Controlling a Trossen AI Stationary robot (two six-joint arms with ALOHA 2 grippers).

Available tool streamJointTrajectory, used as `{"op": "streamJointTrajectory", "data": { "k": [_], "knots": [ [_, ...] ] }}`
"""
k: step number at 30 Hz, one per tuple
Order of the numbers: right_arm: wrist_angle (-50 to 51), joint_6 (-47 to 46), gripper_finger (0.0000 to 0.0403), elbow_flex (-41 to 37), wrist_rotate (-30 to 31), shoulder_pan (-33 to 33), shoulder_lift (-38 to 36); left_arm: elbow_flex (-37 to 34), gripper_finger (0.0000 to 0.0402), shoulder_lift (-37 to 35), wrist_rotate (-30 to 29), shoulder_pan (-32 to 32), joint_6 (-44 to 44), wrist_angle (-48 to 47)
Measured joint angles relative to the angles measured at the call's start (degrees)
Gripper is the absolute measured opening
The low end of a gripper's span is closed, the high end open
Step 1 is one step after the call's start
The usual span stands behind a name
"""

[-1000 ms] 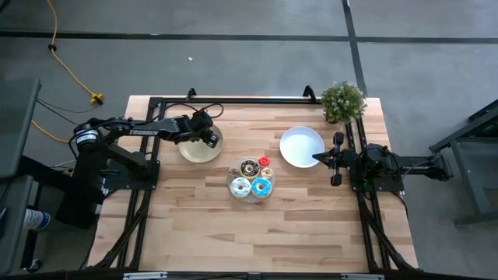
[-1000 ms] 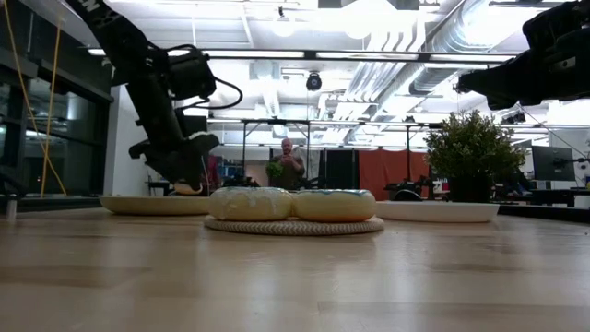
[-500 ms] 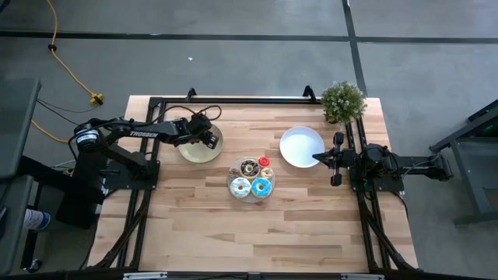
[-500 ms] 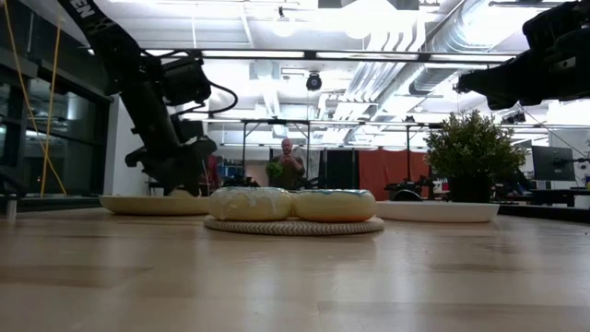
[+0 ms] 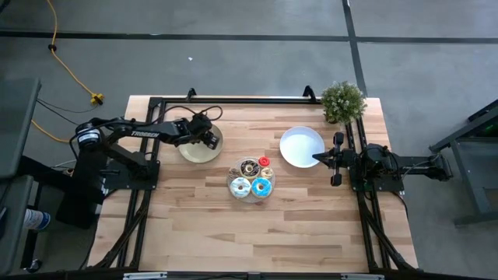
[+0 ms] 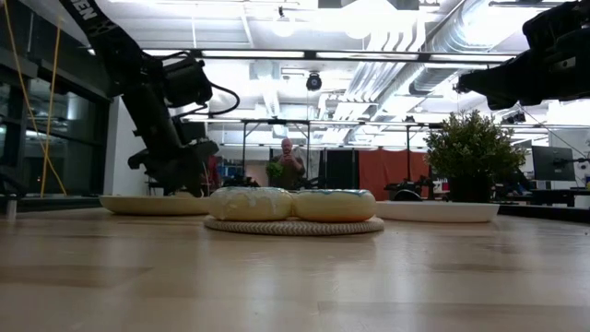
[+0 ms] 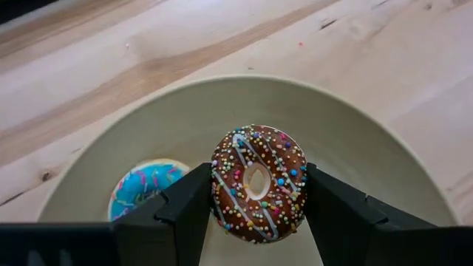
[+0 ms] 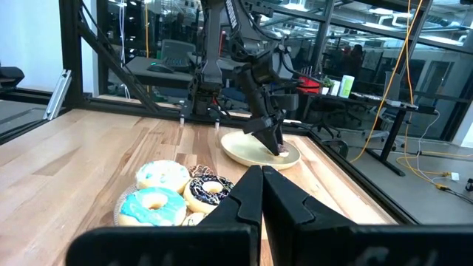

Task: Pick & Place donuts
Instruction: Put the top small brown donut on the brown plate, then put the small brown donut on the brown plate

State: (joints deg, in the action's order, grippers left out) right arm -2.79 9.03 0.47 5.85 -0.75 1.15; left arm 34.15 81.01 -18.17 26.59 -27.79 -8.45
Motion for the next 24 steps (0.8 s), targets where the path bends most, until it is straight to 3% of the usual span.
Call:
{"op": "streamJointTrajectory", "data": {
  "k": [4,15,24],
  "knots": [
    [0.0,0.0,0.0,0.0,0.0,0.0,0.0,0.0,0.0208,1.2,2.3,0.0,0.8,1.7],
    [0.0,0.0,0.0,0.0,0.0,0.0,0.0,0.0,0.0299,1.4,0.7,0.0,1.0,1.9],
    [0.0,0.0,0.0,0.0,0.0,0.0,0.0,0.4,0.0308,-3.0,4.0,0.0,8.3,2.6]
  ]
}}
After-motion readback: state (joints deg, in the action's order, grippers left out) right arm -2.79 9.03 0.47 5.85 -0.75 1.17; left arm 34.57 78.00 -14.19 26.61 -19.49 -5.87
